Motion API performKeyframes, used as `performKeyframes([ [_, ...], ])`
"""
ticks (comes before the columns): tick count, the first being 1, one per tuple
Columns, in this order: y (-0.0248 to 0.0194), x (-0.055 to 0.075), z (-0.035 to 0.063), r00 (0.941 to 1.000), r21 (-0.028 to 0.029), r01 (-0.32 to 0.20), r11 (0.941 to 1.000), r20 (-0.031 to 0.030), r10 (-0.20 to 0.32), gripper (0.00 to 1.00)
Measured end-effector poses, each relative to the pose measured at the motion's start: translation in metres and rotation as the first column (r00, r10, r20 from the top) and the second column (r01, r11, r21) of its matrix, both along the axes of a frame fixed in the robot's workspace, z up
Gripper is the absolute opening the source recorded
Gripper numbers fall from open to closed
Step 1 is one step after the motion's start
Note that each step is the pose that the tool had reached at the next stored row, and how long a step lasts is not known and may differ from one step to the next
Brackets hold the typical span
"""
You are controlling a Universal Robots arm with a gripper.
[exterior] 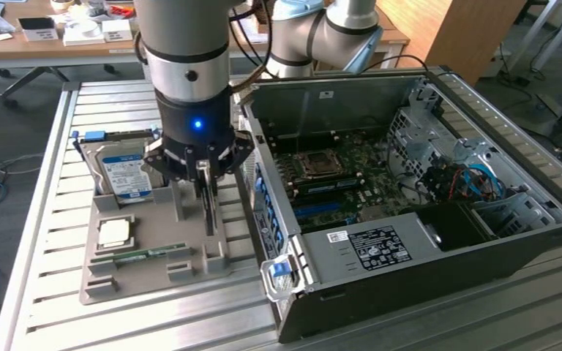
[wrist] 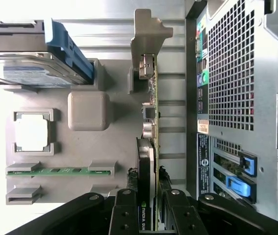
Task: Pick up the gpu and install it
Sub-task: 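Pick up the gpu and move the gpu toward the slot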
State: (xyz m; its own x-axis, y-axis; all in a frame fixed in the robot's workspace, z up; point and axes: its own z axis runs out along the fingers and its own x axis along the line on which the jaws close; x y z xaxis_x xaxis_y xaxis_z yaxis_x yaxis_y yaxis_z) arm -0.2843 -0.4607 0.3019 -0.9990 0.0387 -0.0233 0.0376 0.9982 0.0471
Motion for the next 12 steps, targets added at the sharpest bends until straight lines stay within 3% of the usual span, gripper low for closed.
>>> performKeyframes([
  [3,0.0000,0.0000,0.0062,1.0000,0.0001,0.000,1.0000,0.0000,0.000,0.27],
  [12,0.0000,0.0000,0.0073,1.0000,0.0000,0.000,1.0000,-0.0001,0.000,0.27],
])
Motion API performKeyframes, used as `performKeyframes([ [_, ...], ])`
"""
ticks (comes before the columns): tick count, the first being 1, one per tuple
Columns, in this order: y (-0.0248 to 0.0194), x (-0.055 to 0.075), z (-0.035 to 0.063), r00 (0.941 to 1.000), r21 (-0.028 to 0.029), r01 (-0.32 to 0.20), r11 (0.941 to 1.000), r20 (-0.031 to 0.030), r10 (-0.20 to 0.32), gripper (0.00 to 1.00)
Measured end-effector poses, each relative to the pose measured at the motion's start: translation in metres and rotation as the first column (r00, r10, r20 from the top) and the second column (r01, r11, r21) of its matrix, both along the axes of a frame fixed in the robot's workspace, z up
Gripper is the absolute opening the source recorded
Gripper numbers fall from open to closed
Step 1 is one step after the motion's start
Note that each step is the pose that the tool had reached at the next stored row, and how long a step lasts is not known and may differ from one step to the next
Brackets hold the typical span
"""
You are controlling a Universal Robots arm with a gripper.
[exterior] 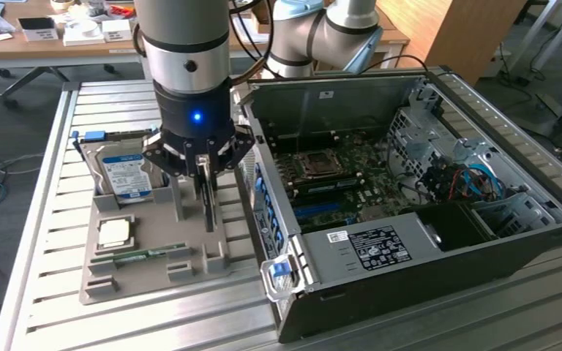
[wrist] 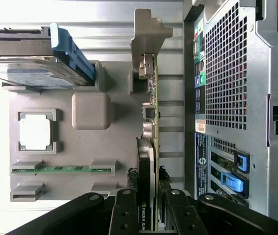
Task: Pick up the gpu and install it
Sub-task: 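Pick up the gpu and move the gpu toward the slot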
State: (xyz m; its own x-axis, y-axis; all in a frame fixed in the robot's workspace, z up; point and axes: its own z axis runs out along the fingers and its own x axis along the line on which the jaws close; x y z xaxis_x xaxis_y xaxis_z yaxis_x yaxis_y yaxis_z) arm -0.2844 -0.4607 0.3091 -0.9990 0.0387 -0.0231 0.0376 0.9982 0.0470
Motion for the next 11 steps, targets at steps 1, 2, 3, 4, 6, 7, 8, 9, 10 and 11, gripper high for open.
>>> performKeyframes([
  [1,0.0000,0.000,0.0010,1.0000,-0.0002,0.000,1.0000,-0.0003,0.000,0.27],
  [2,0.0000,0.000,0.0024,1.0000,0.0001,0.000,1.0000,-0.0001,0.000,0.27],
  [3,0.0000,0.000,0.0040,1.0000,0.0004,0.000,1.0000,0.0001,0.000,0.27],
  [4,0.0000,0.000,0.0060,1.0000,0.0004,0.000,1.0000,0.0000,0.000,0.27],
  [6,0.0000,0.000,0.0099,1.0000,0.0004,0.000,1.0000,0.0001,0.000,0.27],
  [7,0.0000,0.000,0.0121,1.0000,0.0005,0.000,1.0000,0.0002,0.000,0.27],
  [8,0.0000,0.000,0.0147,1.0000,0.0005,0.000,1.0000,0.0002,0.000,0.27],
  [9,0.0000,0.000,0.0172,1.0000,0.0005,0.000,1.0000,0.0002,0.000,0.27],
  [10,0.0000,0.000,0.0199,1.0000,0.0005,0.000,1.0000,0.0002,0.000,0.27],
  [11,0.0000,0.000,0.0228,1.0000,0.0007,0.000,1.0000,0.0001,0.000,0.27],
])
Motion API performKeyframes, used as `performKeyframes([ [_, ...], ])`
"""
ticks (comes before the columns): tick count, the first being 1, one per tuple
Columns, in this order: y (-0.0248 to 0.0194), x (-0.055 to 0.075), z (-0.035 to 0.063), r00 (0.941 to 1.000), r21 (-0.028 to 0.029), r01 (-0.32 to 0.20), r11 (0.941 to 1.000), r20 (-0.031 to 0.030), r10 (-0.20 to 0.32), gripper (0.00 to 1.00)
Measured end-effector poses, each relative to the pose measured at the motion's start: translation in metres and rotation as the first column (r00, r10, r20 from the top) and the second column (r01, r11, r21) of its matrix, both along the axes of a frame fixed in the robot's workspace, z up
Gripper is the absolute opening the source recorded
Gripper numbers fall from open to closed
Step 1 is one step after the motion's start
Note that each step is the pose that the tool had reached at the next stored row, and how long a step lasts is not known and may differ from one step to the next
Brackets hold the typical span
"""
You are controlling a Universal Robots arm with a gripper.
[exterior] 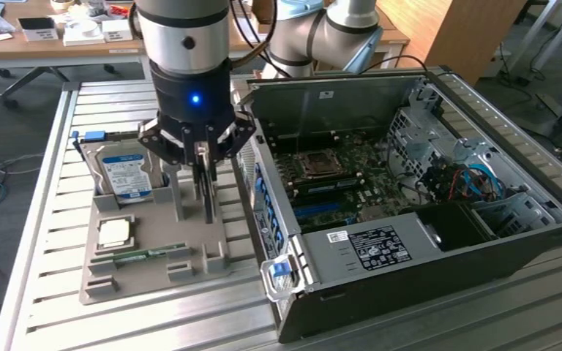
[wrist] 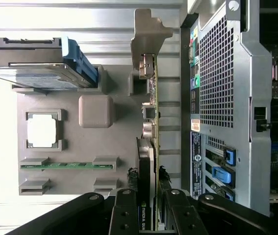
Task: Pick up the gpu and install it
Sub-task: 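Pick up the gpu and move the gpu toward the slot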
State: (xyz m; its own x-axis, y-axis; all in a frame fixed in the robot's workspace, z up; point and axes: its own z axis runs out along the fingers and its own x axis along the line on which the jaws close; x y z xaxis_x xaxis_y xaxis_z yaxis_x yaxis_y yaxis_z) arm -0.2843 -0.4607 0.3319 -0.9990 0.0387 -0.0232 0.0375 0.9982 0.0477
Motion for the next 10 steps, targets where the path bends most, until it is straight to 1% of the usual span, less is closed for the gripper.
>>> performKeyframes([
  [3,0.0000,0.000,0.0097,1.0000,0.0010,0.000,1.0000,0.0000,0.000,0.27],
  [6,0.0000,0.000,0.0201,1.0000,0.0037,0.000,1.0000,0.0000,0.000,0.27],
  [10,0.0000,0.000,0.0337,1.0000,0.0058,0.000,1.0000,0.0001,0.000,0.27],
])
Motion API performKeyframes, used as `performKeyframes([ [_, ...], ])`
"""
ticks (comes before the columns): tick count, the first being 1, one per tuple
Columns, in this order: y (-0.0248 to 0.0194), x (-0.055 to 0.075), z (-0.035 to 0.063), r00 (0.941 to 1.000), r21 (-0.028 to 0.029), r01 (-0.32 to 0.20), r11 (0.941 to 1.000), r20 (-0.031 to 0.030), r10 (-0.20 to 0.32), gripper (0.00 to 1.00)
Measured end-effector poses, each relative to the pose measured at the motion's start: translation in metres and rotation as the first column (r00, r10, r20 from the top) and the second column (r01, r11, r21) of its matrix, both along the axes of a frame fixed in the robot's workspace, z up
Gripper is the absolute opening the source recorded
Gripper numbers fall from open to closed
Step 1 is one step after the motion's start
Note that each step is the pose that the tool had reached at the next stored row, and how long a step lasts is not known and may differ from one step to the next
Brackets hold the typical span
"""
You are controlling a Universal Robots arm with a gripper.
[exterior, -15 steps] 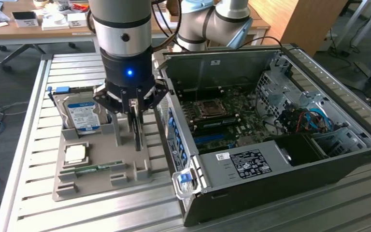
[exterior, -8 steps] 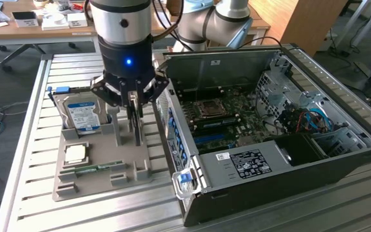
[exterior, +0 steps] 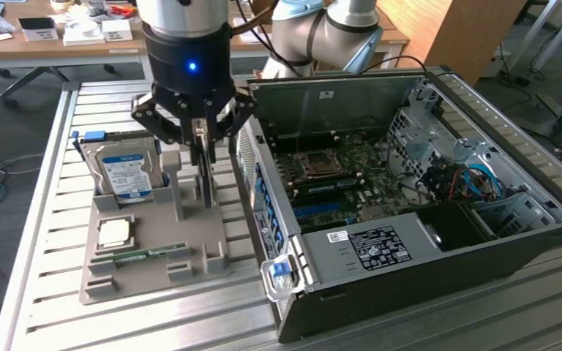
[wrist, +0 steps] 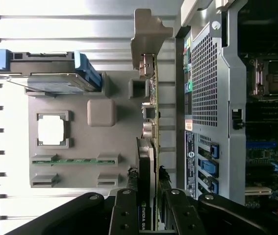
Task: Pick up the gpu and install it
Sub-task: 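Pick up the gpu and move the gpu toward the slot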
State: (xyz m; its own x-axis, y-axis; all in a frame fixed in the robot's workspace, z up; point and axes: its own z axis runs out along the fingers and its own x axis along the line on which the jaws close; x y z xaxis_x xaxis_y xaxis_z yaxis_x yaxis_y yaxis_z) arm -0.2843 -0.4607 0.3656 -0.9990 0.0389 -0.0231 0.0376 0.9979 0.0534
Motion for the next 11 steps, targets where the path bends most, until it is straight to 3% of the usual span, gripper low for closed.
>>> performKeyframes([
  [11,0.0000,0.000,0.0270,1.0000,0.0015,0.000,1.0000,0.0000,0.000,0.27],
])
